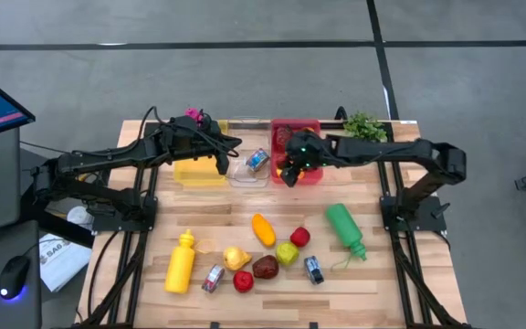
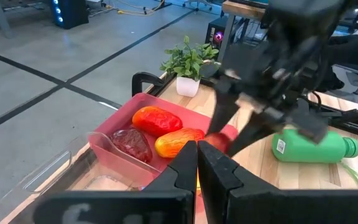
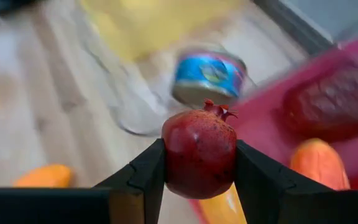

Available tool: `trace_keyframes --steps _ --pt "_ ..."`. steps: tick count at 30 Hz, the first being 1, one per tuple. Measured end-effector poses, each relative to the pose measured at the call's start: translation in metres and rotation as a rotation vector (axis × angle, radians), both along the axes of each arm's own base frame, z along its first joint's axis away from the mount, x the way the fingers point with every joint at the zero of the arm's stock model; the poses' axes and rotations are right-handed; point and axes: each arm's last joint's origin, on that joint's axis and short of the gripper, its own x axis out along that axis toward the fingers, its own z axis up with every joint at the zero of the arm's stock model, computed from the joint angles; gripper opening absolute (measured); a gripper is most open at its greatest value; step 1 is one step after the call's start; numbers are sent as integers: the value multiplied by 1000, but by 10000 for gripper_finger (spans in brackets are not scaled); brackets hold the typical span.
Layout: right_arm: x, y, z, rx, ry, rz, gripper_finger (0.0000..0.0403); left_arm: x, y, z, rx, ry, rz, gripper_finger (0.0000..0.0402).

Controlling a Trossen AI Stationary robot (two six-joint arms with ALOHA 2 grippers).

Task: Pick & Place Food Item
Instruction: Put the pomegranate into the pink bin, then put the green tumbler into the yellow bin

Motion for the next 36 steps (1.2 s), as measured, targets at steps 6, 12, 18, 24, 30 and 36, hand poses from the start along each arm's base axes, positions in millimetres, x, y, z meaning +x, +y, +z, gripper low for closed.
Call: trace_keyframes --steps 6,12,18,24,30,36 --pt "5 -19 -23 -33 78 -88 152 0 0 0 0 0 0 1" --pt "13 -33 -34 -42 39 -123 153 0 0 0 0 0 0 1" --pt "13 -33 -33 -42 33 -118 173 0 0 0 0 0 0 1" --pt "13 -33 -32 -53 32 -107 228 0 0 0 0 0 0 1" --pt "13 -33 -31 -58 32 -100 251 0 0 0 0 0 0 1" --pt "7 -30 -20 -53 12 -102 235 0 0 0 0 0 0 1"
